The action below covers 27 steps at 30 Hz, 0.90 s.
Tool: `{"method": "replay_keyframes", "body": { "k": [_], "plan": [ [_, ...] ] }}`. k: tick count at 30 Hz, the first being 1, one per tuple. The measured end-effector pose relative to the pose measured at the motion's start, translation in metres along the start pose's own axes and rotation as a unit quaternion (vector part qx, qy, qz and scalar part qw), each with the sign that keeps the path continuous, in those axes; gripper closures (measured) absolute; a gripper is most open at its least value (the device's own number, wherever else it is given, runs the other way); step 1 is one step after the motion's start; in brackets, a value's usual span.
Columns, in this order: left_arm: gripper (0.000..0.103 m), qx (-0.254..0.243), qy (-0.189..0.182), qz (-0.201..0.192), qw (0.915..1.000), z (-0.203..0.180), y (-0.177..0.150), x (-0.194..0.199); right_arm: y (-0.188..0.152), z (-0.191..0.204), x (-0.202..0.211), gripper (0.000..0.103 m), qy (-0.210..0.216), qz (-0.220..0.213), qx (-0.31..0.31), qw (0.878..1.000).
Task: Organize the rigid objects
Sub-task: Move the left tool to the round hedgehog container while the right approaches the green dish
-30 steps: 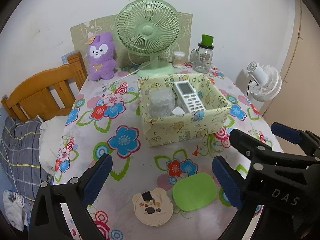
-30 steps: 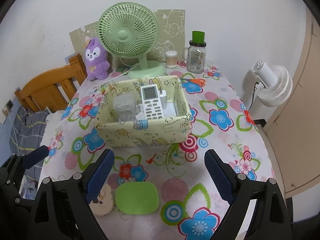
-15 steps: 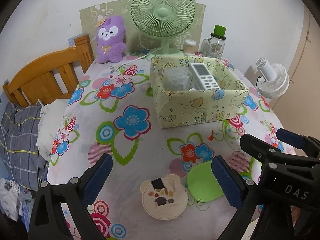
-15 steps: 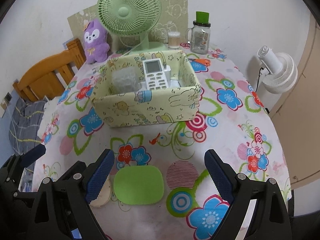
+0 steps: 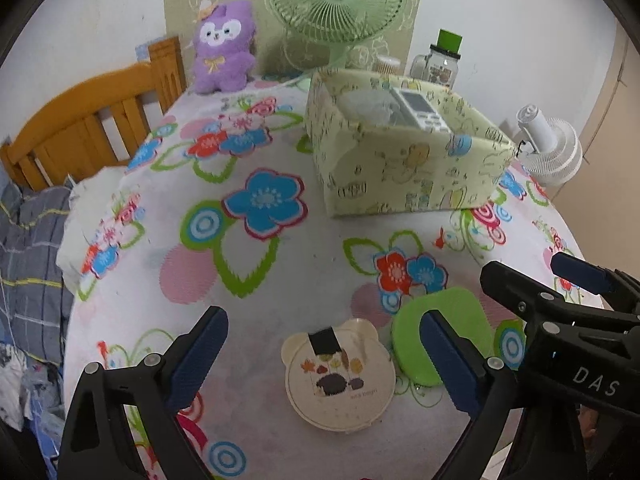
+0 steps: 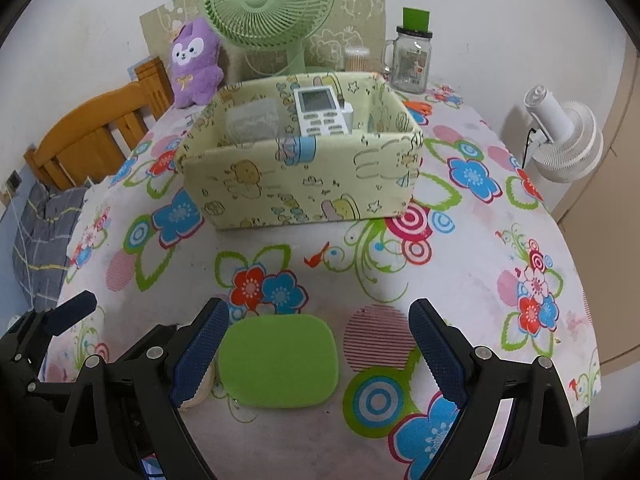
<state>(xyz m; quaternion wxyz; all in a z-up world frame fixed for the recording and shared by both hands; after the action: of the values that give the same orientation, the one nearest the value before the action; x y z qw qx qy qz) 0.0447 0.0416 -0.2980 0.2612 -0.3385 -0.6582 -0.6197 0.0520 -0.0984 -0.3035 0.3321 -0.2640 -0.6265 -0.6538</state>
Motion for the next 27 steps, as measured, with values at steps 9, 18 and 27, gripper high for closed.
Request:
{"method": "replay_keyframes", "body": {
  "k": [9,18,27],
  "plan": [
    [0.006,-0.003,0.018,0.014,0.9997,-0.002,-0.017,-0.014,-0.016,0.001,-0.016,0.01,0.001,0.02,0.004,1.0],
    [0.006,-0.017,0.014,0.037,0.9991,-0.012,-0.034,-0.026,-0.032,0.005,-0.026,0.01,0.014,0.043,0.011,0.999],
    [0.006,-0.014,0.025,0.049,0.9984,-0.008,-0.046,-0.033,-0.043,0.002,-0.032,0.01,0.014,0.063,0.007,0.998]
  ]
}}
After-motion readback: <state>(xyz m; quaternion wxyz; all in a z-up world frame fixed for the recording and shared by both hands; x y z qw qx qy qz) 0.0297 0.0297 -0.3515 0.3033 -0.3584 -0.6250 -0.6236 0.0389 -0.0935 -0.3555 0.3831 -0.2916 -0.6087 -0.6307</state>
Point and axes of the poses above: each gripper's, at about its wrist camera, not at the fingertips, and x roughly against the way its jaws point, z to its left, y to its top, the point moved 4 cm from there along -x, roughly the way its jaws point, and after that the axes turned 5 degrees about -z, right-handed, at the moved point
